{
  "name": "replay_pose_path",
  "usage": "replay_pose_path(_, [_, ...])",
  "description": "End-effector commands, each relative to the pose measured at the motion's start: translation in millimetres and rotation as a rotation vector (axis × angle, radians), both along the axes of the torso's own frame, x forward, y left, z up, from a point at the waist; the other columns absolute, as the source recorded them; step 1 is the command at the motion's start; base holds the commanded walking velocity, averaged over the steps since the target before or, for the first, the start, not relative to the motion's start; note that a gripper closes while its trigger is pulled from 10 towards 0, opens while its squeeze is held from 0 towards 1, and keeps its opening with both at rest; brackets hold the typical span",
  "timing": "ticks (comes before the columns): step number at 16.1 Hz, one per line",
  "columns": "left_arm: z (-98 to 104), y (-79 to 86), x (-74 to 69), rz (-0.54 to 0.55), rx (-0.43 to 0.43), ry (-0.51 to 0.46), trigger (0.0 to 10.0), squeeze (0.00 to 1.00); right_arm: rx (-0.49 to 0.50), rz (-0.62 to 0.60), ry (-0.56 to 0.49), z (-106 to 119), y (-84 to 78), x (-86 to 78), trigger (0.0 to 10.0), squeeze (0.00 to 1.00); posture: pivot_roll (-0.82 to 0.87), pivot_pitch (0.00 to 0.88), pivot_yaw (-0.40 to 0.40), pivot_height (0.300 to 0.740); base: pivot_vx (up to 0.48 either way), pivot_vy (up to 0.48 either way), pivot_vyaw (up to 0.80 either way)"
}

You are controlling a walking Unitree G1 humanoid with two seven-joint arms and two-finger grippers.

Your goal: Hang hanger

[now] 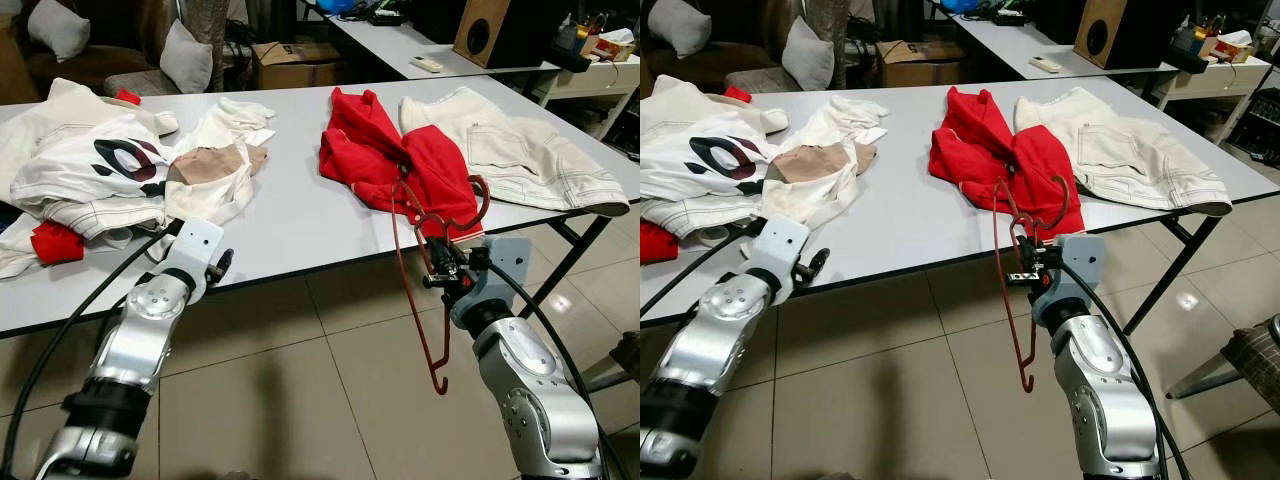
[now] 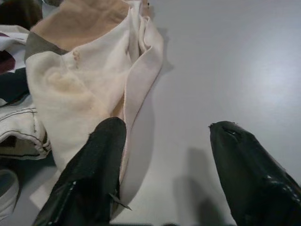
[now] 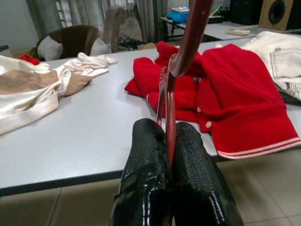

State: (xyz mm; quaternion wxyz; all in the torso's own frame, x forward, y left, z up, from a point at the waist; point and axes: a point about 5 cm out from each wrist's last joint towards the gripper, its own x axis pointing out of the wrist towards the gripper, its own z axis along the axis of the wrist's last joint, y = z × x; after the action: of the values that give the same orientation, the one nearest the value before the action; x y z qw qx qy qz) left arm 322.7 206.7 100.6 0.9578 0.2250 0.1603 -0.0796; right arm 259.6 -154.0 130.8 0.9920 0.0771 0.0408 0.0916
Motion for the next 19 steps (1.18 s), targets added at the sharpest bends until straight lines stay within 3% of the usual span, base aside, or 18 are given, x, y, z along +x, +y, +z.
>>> replay_pose_path(1, [4.8,0.3,6.3,0.009,0.001,-0.024,0.0,0.00,-0.011,-0.011,-0.006,3.1,-3.2,-0.9,10.0,0.00,-0.08,0.000,-0.030,0.740,0.000,0.000,0.00])
replay_pose_path(7, [-0.4,8.7,15.3,0.062,-0.001,-0.028,0.0,0.00,-0.018,0.002,-0.002,3.5,-2.0,-0.7,10.0,0.00,-0.08,0.000,-0.043,0.740,0.000,0.000,0.00])
replay_pose_path(11, [-5.4,25.8,16.1,0.121,0.156,0.000,0.0,0.00,-0.021,0.015,-0.003,4.1,-0.1,0.3,10.0,0.00,-0.09,0.000,-0.047,0.740,0.000,0.000,0.00])
replay_pose_path(16, [-2.6,26.7,18.4,0.114,0.192,-0.028,0.0,0.00,-0.021,0.015,-0.004,4.5,-0.1,1.2,10.0,0.00,-0.09,0.000,-0.047,0.740,0.000,0.000,0.00])
replay_pose_path(19, [-5.0,27.5,18.3,0.100,0.309,-0.031,0.0,0.00,-0.024,0.016,-0.004,4.6,0.2,2.0,10.0,0.00,-0.09,0.000,-0.048,0.740,0.000,0.000,0.00])
